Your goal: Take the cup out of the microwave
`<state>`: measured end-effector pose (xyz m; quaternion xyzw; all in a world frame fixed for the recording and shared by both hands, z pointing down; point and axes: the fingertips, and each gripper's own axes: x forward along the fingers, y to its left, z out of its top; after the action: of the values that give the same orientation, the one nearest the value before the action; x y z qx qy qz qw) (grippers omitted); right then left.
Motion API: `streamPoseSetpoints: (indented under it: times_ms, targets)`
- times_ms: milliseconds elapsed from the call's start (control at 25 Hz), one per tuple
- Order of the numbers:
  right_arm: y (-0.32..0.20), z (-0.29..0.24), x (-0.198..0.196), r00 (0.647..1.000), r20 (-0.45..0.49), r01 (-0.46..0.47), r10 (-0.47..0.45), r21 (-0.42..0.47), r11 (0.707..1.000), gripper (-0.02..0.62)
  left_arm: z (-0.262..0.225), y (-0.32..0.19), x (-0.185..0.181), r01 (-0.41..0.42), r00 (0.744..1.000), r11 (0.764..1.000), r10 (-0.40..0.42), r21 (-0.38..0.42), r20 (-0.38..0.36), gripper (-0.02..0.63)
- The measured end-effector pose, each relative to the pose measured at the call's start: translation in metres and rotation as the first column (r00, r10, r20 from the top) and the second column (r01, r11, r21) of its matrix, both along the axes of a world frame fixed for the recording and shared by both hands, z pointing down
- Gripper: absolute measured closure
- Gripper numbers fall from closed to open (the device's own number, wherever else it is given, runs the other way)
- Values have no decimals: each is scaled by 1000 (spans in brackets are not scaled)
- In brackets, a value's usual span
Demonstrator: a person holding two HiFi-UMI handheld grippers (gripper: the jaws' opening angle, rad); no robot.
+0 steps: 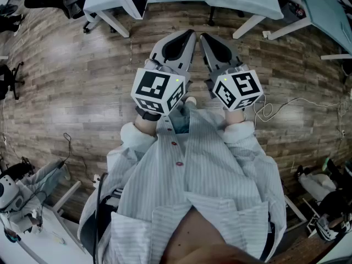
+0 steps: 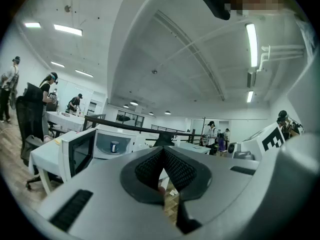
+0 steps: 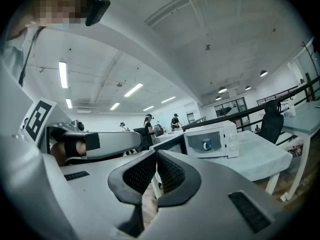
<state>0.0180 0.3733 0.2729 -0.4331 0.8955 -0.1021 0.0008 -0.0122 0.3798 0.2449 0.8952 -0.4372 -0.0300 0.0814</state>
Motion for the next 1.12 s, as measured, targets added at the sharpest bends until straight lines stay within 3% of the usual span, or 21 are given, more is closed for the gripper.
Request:
streamPoseSetpoints:
  times_ms: [640,1120]
  targets:
    - [9,2,-1,997,18,70,-70,16,997,557,6,7,5,48,999,999,-48,7,18,597]
    - [-56,13,-9,999,25,38,-37,-13,999,557,16,-62,-12,42,999,999,-43,-16,-2,597]
